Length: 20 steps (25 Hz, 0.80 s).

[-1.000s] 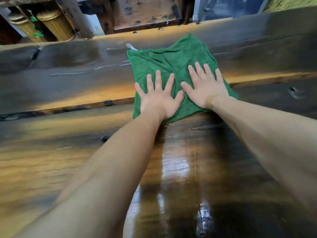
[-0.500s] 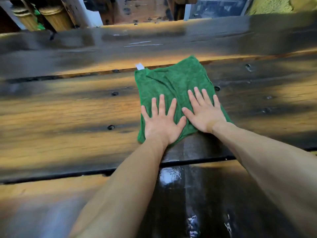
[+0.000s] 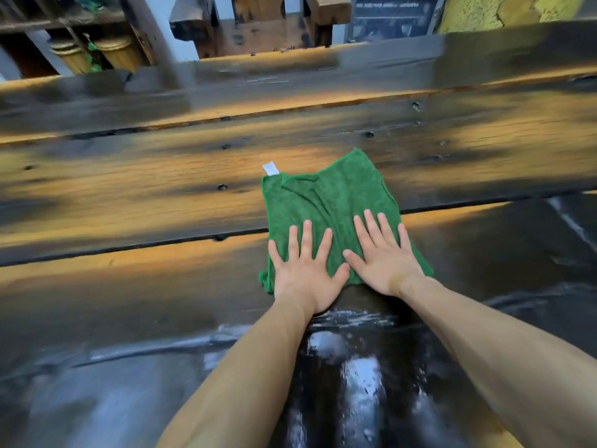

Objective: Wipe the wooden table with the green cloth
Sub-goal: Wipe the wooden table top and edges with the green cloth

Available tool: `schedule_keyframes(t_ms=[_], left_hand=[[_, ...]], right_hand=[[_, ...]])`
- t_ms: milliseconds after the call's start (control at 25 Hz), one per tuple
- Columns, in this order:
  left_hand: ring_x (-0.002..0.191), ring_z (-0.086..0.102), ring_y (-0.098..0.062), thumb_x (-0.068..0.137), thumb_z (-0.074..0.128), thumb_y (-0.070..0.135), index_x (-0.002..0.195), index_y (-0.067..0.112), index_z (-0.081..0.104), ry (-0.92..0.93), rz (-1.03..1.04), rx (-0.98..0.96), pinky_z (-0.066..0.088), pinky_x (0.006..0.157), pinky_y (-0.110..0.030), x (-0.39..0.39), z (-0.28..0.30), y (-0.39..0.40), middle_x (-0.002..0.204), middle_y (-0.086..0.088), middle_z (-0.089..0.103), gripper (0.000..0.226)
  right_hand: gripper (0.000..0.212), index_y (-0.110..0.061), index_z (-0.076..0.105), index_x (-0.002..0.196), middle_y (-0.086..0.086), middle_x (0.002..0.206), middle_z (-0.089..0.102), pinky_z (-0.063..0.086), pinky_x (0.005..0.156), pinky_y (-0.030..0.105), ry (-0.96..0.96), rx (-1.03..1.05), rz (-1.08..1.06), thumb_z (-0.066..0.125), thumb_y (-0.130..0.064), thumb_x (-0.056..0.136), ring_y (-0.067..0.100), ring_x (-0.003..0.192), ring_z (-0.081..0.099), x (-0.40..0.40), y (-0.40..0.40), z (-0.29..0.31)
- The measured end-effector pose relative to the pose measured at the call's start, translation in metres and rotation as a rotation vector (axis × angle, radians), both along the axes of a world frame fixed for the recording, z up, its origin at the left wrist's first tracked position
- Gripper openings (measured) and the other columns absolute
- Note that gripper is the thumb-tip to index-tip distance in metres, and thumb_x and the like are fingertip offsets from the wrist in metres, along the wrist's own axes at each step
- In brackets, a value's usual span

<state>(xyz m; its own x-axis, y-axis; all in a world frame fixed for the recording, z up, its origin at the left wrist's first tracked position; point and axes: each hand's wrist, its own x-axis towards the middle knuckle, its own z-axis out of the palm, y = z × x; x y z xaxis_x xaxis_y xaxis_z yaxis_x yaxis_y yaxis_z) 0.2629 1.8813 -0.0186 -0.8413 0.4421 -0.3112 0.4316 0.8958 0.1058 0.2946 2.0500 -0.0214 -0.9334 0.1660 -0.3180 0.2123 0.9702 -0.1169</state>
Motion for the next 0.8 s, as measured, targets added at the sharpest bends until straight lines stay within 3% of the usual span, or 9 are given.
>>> schedule_keyframes(t_ms=[240,400,640,680,760,800], left_hand=[[0.149,-0.030,-0.030,0.094,0.011,0.072,0.156,0.037,-0.017,-0.028,-0.037,-0.015,-0.015,0.113,-0.069,0.095,0.005,-0.025,0.161,-0.004,-0.033,0.077],[0.146,-0.035,-0.031,0.092,0.007,0.071,0.154,0.035,-0.024,-0.035,-0.067,-0.029,-0.018,0.110,-0.070,0.155,0.005,-0.042,0.158,-0.006,-0.039,0.078],[0.144,-0.037,-0.036,0.091,0.008,0.071,0.146,0.035,-0.032,-0.058,-0.099,-0.052,-0.017,0.105,-0.076,0.209,0.004,-0.050,0.154,-0.009,-0.044,0.077],[0.147,-0.029,-0.040,0.091,0.016,0.070,0.151,0.036,-0.022,-0.046,-0.111,-0.040,-0.012,0.105,-0.079,0.215,0.004,-0.051,0.158,-0.010,-0.037,0.079],[0.150,0.012,-0.048,0.083,0.039,0.069,0.157,0.032,0.027,-0.037,-0.110,0.013,0.011,0.101,-0.087,0.223,0.010,-0.054,0.167,-0.017,0.008,0.084],[0.145,0.030,-0.049,0.077,0.047,0.068,0.149,0.027,0.048,-0.048,-0.108,0.037,0.022,0.096,-0.087,0.226,0.009,-0.055,0.162,-0.019,0.029,0.083]], right_hand=[[0.078,-0.026,-0.020,0.155,-0.004,0.159,-0.033,-0.019,0.117,0.050,-0.029,-0.027,-0.028,0.014,-0.065,0.097,0.018,0.146,-0.031,0.105,-0.027,0.007],[0.085,-0.027,-0.030,0.150,-0.004,0.154,-0.041,-0.022,0.116,0.050,-0.054,-0.034,-0.048,-0.006,-0.071,0.083,0.018,0.141,-0.040,0.170,-0.046,0.009],[0.086,-0.027,-0.035,0.147,-0.005,0.151,-0.046,-0.022,0.116,0.049,-0.079,-0.033,-0.061,-0.013,-0.076,0.081,0.017,0.138,-0.045,0.228,-0.055,0.005],[0.085,-0.026,-0.030,0.150,-0.004,0.155,-0.041,-0.020,0.116,0.049,-0.065,-0.029,-0.067,-0.011,-0.076,0.084,0.017,0.141,-0.041,0.237,-0.056,0.002],[0.084,-0.021,-0.001,0.160,0.003,0.167,-0.009,-0.004,0.117,0.051,-0.043,0.027,-0.073,0.004,-0.071,0.092,0.020,0.151,-0.015,0.251,-0.057,0.001],[0.082,-0.018,0.016,0.159,0.006,0.167,0.009,0.005,0.115,0.051,-0.073,0.022,-0.085,0.013,-0.069,0.095,0.023,0.152,0.001,0.254,-0.057,0.001]])
